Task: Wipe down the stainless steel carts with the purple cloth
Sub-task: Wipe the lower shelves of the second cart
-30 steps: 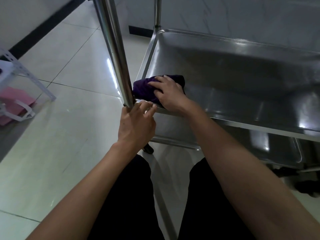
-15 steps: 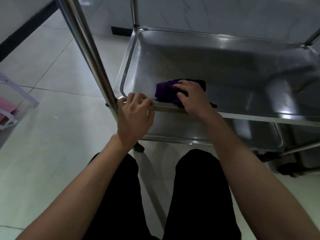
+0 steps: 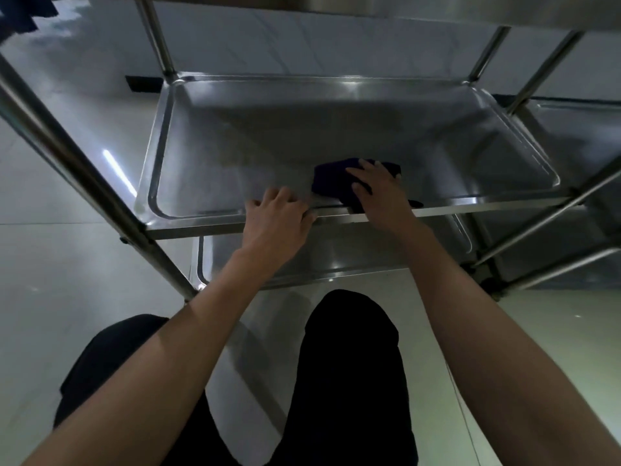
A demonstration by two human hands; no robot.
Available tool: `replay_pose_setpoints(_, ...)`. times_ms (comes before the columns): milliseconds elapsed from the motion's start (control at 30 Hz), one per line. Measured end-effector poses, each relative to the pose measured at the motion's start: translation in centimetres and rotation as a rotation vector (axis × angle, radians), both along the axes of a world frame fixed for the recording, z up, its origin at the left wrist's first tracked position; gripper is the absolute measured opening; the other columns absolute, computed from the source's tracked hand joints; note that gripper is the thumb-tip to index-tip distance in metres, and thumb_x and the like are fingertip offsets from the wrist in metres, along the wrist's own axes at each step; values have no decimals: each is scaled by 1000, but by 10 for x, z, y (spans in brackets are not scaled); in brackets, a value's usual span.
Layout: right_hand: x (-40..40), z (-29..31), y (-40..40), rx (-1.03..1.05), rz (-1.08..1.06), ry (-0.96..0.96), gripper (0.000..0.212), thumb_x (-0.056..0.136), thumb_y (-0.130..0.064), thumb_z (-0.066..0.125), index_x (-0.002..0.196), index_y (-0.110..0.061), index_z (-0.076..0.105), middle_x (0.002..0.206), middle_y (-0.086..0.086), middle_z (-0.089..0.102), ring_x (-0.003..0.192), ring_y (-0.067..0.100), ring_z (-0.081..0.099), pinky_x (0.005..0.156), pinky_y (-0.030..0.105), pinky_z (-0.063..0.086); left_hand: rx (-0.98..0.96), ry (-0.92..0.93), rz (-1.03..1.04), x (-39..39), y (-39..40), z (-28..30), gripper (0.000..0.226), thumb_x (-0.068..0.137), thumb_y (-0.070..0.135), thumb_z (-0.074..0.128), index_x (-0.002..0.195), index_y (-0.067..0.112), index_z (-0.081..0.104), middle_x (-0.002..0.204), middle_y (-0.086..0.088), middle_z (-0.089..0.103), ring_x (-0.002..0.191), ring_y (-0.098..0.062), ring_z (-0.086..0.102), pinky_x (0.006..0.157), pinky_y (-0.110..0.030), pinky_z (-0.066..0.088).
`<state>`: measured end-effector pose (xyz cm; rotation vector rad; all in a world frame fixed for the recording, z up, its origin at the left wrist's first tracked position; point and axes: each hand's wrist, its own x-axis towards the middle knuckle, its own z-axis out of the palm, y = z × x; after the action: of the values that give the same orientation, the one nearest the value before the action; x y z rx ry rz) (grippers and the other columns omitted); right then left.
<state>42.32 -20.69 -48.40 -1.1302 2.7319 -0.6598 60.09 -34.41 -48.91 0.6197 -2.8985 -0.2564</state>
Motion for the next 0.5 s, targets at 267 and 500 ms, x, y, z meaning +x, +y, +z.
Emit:
replay_pose_setpoints(267,-17,-7,7,9,-61,-20,41,107,-26,41,147,-29,46,161,-3,33,152,18,18,121,50,18,11,57,8,7,-2,-11,32,104,38,47,131,31,61,134,6,54,123,-21,49,101,-48,39)
replay_pose_setpoints(500,-7,-9,1,19,-64,-14,42,107,-28,39,148,-32,45,161,-4,32,152,17,17,121,50,16,23,74,9,15,-7,-12,31,102,38,50,128,28,63,131,3,57,122,-23,50,101,-49,40)
